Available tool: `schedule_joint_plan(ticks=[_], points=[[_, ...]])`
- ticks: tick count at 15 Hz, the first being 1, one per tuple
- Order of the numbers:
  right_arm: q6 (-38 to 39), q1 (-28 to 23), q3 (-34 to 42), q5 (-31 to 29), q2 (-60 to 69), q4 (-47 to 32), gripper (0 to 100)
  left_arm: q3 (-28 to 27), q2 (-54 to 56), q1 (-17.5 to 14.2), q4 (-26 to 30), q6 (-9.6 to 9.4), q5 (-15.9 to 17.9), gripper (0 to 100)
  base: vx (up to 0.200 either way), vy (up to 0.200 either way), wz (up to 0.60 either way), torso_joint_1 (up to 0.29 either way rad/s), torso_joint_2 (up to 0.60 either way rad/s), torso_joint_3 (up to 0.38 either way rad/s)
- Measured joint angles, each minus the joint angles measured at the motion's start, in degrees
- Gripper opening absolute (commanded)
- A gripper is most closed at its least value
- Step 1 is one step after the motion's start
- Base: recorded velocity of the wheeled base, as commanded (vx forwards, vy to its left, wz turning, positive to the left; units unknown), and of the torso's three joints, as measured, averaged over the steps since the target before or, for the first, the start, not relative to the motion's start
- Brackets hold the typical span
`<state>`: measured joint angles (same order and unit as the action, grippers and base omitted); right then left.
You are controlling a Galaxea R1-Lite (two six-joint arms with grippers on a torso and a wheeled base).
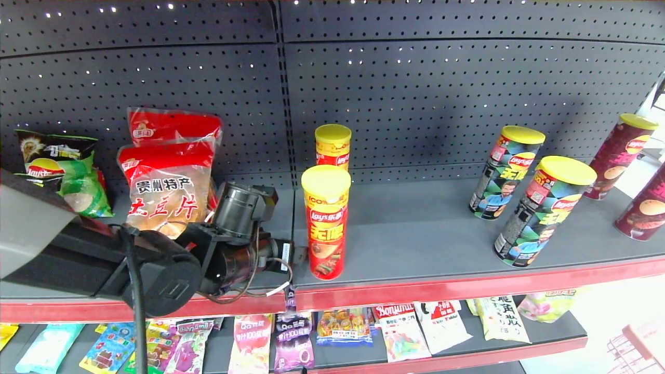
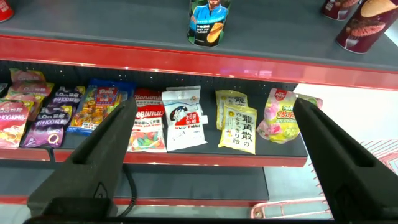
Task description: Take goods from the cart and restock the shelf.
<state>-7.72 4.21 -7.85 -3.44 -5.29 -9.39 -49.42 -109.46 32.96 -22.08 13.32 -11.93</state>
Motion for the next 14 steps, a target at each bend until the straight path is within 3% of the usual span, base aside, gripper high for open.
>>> schedule_joint_plan(ticks=[9, 12, 14], points=[[0.1, 0.0, 0.2, 0.0, 0.0, 0.0, 100, 0.3, -0.3, 0.6, 0.0, 0.00, -0.4, 100, 0.000, 0.000, 0.00, 0.000, 0.00, 0.000], [0.0, 0.0, 0.4, 0.4, 0.0, -0.1, 100, 2.6, 2.0, -2.0, 0.0, -0.57, -0.8, 100, 0.000, 0.000, 0.00, 0.000, 0.00, 0.000], [0.0, 0.3, 0.4, 0.6, -0.3, -0.1, 100, 5.9, 6.1, -3.9, 0.1, -1.97, -0.6, 100, 0.000, 0.000, 0.00, 0.000, 0.00, 0.000]])
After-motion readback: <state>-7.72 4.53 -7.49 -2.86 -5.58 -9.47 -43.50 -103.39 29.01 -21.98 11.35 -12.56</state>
